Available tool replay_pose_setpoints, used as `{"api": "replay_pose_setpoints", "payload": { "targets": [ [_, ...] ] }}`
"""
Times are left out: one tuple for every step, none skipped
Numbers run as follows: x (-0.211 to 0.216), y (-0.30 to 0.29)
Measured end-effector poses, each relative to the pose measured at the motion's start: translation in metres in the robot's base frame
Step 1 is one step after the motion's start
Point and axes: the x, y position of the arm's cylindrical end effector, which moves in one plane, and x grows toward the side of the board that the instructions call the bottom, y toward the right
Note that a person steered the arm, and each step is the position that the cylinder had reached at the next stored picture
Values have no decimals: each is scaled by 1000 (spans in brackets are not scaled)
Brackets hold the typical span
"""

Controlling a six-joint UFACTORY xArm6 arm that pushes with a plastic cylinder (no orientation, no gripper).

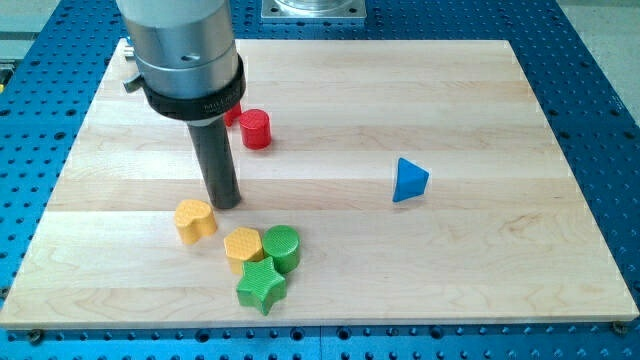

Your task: Push the yellow heart to the left side of the group of blocks

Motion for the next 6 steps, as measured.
{"api": "replay_pose_setpoints", "payload": {
  "targets": [
    [25, -9],
    [42, -22],
    [25, -45],
    [48, -46],
    [79, -26],
    [81, -26]
  ]
}}
